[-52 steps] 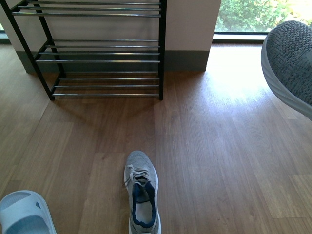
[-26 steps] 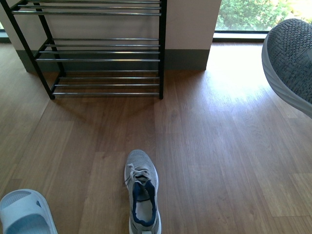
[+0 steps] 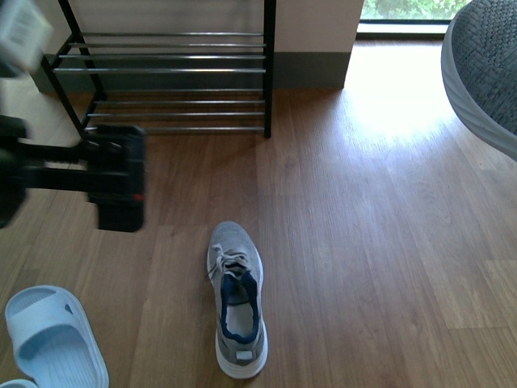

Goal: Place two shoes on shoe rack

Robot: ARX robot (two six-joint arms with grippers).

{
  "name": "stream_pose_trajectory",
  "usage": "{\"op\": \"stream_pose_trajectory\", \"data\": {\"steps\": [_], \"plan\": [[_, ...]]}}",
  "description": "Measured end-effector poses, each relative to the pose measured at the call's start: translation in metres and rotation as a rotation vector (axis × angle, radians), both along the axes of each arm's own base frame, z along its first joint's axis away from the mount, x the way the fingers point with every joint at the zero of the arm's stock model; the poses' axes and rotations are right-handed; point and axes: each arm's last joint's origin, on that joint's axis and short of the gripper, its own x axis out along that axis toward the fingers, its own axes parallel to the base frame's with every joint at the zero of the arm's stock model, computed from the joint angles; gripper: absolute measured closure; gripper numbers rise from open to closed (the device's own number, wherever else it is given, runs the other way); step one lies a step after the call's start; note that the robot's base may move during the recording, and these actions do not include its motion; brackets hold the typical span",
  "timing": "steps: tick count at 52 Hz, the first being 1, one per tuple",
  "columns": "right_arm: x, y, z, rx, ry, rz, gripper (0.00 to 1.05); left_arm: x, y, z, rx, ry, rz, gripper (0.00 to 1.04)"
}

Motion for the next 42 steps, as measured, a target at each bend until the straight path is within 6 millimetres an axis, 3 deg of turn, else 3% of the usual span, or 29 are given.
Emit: {"op": "stream_pose_trajectory", "data": {"steps": [9,13,31,42], "plan": [[0.0,0.0,0.0,0.0,0.0,0.0,1.04,0.051,-0.035,-0.069,0.058,0.213,-0.069,0.09],[0.0,0.0,0.0,0.0,0.0,0.0,1.04,0.061,-0.046,-0.091,0.045,0.271,-0.092,0.09],[0.0,0.0,0.0,0.0,0.0,0.0,1.04,0.08,-0.095,-0.175,0.042,0.463,-0.234,0.09],[0.0,0.0,0.0,0.0,0.0,0.0,1.04,0.084,-0.101,-0.212,0.066,0.526,-0.232,0.09]]}}
